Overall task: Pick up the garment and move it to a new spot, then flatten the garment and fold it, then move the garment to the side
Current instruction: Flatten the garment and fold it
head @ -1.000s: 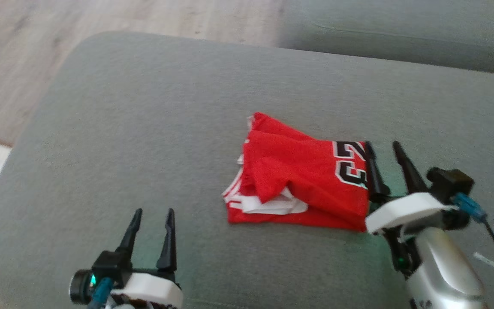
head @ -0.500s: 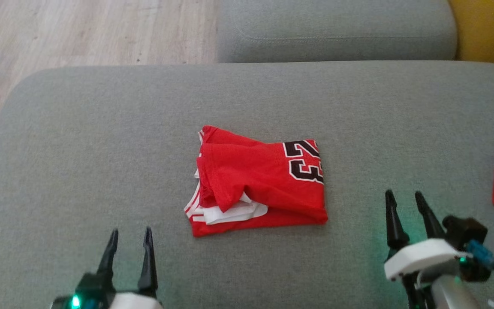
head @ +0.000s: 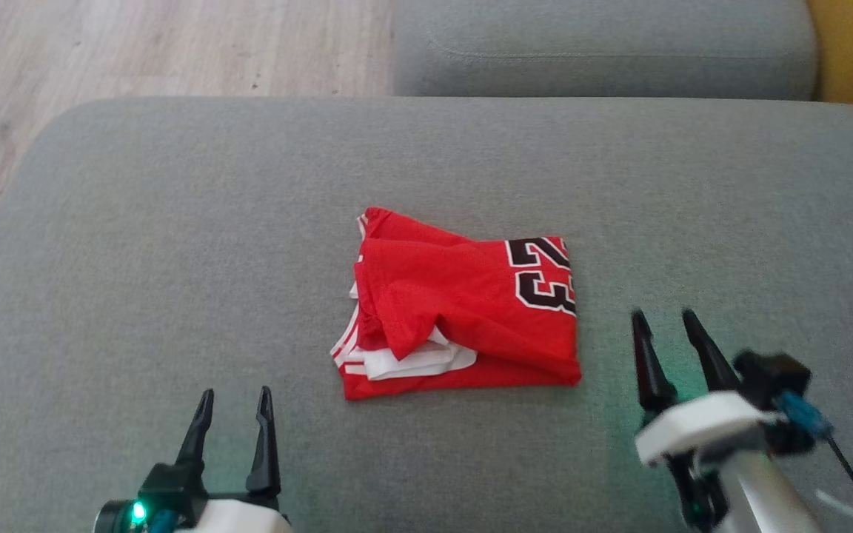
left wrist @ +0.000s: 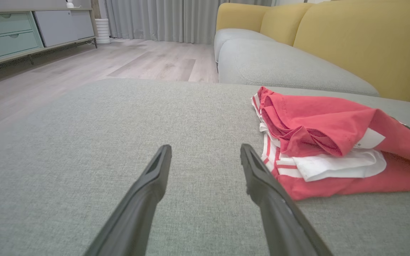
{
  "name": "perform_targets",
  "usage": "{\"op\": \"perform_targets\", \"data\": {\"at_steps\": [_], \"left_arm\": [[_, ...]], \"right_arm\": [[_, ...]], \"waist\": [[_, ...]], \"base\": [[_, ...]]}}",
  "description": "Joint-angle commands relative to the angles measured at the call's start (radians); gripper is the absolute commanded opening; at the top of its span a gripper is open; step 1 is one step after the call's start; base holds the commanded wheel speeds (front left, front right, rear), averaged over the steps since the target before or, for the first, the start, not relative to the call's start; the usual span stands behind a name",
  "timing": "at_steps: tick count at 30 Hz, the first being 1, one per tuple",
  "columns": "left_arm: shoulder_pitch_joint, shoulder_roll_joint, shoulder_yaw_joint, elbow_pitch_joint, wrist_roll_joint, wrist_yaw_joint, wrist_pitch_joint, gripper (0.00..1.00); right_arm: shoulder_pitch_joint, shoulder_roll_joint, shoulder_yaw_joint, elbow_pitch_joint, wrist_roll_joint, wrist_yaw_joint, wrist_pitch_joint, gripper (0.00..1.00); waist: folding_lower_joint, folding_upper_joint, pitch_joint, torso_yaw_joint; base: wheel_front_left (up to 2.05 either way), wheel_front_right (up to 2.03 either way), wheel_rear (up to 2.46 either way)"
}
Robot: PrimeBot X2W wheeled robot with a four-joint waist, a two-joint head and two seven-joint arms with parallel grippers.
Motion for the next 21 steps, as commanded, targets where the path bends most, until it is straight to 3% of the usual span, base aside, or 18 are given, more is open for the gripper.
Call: {"op": "perform_targets", "data": {"at_steps": [1, 8, 9, 10, 21], "left_arm": [[-0.045, 0.002, 0.012, -0.028, -0.014, -0.002, -0.005, 1.00], [-0.050, 0.002, -0.007, -0.019, -0.026, -0.003, -0.005, 1.00], [-0.053, 0.002, -0.010, -0.018, -0.029, -0.002, -0.005, 1.00], [-0.057, 0.002, -0.015, -0.017, -0.032, -0.003, -0.005, 1.00], [-0.103, 0.002, -0.072, -0.001, -0.065, -0.006, -0.005, 1.00]], "right_arm": [[-0.089, -0.003, 0.062, -0.032, 0.016, -0.001, -0.007, 1.00], [-0.188, -0.003, 0.158, 0.008, 0.055, -0.001, -0.007, 1.00], [-0.203, -0.003, 0.186, 0.026, 0.061, -0.001, -0.007, 0.62], [-0.220, -0.003, 0.213, 0.045, 0.068, -0.001, -0.007, 0.00], [-0.354, -0.003, 0.448, 0.240, 0.151, -0.001, -0.007, 0.00]], "waist": [[0.0000, -0.0001, 0.009, 0.018], [0.0000, -0.0001, 0.032, 0.066], [0.0000, -0.0001, 0.036, 0.074], [0.0000, -0.0001, 0.042, 0.085], [0.0000, -0.0001, 0.106, 0.212]], "base": [[0.00, 0.00, 0.00], [0.00, 0.00, 0.00], [0.00, 0.00, 0.00], [0.00, 0.00, 0.00], [0.00, 0.00, 0.00]]}}
